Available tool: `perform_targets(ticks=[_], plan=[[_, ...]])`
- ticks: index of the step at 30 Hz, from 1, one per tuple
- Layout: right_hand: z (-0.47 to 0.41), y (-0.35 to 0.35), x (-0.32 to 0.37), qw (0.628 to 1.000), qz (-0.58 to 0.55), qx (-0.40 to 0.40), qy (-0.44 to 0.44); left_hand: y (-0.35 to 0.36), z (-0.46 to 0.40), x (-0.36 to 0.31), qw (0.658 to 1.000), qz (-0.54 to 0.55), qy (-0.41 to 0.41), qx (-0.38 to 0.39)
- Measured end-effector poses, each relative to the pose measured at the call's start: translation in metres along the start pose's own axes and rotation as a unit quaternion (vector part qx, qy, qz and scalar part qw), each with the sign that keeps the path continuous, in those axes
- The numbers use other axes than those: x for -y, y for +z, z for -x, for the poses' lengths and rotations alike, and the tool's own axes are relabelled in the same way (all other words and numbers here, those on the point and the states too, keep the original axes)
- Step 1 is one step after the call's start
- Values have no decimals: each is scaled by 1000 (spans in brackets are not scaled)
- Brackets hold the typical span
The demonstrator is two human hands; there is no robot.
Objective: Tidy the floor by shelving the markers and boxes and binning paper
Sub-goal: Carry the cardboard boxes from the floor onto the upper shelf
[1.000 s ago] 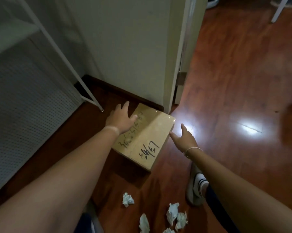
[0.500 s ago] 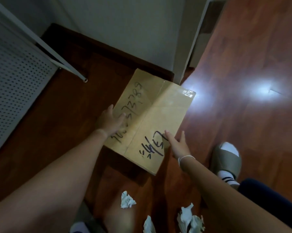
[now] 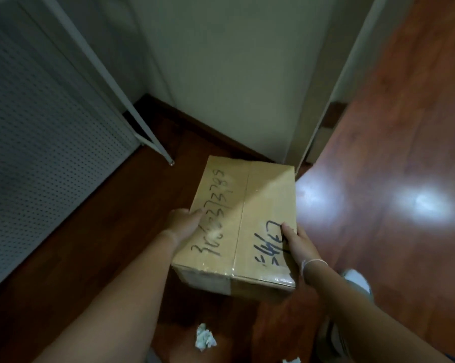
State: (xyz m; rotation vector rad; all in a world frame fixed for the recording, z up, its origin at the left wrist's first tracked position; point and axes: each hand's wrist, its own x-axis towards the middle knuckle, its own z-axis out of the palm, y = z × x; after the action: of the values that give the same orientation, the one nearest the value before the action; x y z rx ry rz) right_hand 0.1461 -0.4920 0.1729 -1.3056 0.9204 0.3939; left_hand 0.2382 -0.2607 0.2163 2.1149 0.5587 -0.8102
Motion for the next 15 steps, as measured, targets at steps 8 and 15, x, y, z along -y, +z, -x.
perform_targets(ticks=[8, 15], plan=[[132, 7, 127, 981, -4, 97, -168, -99, 157, -47, 978, 174, 110, -33], [278, 46, 242, 943, -3, 132, -304, -219, 312, -97, 921, 267, 268, -97]])
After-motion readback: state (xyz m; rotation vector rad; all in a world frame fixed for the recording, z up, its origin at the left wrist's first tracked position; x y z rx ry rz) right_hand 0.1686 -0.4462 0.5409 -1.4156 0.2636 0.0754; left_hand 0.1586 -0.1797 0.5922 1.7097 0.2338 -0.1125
